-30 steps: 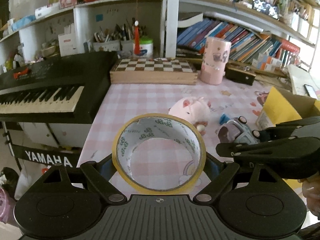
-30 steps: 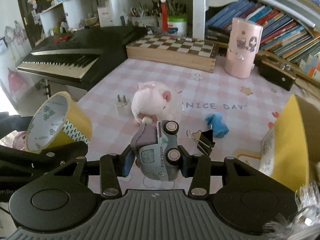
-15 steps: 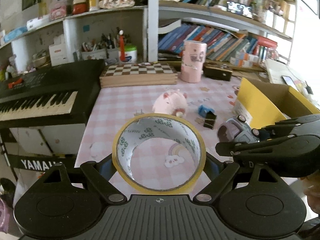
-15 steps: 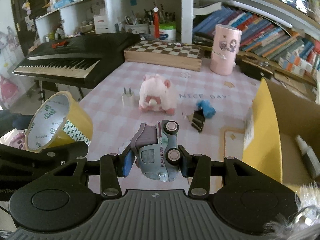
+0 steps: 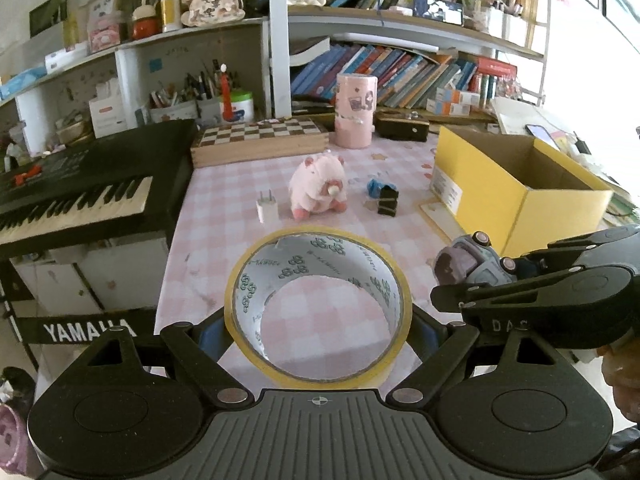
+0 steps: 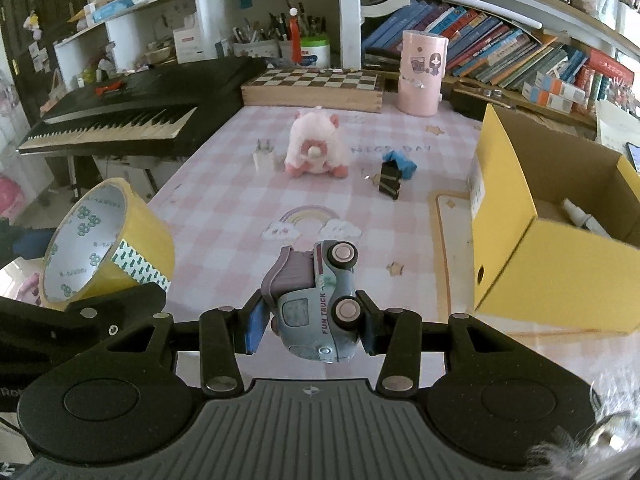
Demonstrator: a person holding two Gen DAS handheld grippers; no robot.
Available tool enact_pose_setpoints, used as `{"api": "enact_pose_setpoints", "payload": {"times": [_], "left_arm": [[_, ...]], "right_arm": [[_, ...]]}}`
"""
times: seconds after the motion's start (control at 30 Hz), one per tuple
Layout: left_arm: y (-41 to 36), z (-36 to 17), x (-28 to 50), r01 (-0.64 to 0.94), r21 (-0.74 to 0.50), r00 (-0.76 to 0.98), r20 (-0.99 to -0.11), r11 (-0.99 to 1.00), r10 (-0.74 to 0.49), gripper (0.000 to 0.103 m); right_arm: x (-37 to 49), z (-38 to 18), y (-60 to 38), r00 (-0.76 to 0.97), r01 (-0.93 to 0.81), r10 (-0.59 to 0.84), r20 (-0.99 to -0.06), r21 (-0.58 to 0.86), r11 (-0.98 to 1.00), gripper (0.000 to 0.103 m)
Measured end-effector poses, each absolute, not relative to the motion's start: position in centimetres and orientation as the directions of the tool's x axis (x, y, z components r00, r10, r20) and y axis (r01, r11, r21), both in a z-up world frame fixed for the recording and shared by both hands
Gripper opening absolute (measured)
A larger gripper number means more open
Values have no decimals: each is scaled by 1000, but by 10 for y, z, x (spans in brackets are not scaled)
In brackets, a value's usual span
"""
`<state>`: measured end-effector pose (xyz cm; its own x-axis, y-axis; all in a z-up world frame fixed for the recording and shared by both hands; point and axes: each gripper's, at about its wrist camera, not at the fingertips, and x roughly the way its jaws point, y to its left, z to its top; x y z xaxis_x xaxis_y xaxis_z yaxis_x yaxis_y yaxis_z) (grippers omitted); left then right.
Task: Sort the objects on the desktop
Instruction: 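Carry the tape roll and toy truck with both tools over the yellow box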
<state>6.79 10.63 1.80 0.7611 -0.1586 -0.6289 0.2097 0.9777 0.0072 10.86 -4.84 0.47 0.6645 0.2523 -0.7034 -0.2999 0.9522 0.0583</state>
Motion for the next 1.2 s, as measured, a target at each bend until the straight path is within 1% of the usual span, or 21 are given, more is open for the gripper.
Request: {"api": "enact_pose_setpoints", "payload": {"times": [0.17,0.53,0.97,1.2], "left_arm": [[107,16,45,236,10,755,-632,972,-177,89],[91,9,15,365,13,716,-643,931,-272,89],[43,7,16,536,16,657,-636,844,-405,89],[17,4,23,594,27,624,-646,804,-440,89]], "right_arm": [[79,2,-45,666,-286,242,-706,58,956,42],[27,-8,-66,677,-153,164,-717,81,985,42],[-4,-8,-112,694,40,29,-720,78,996,42],[-8,-13,-140,680,128,-11,-733,105,986,42]]}}
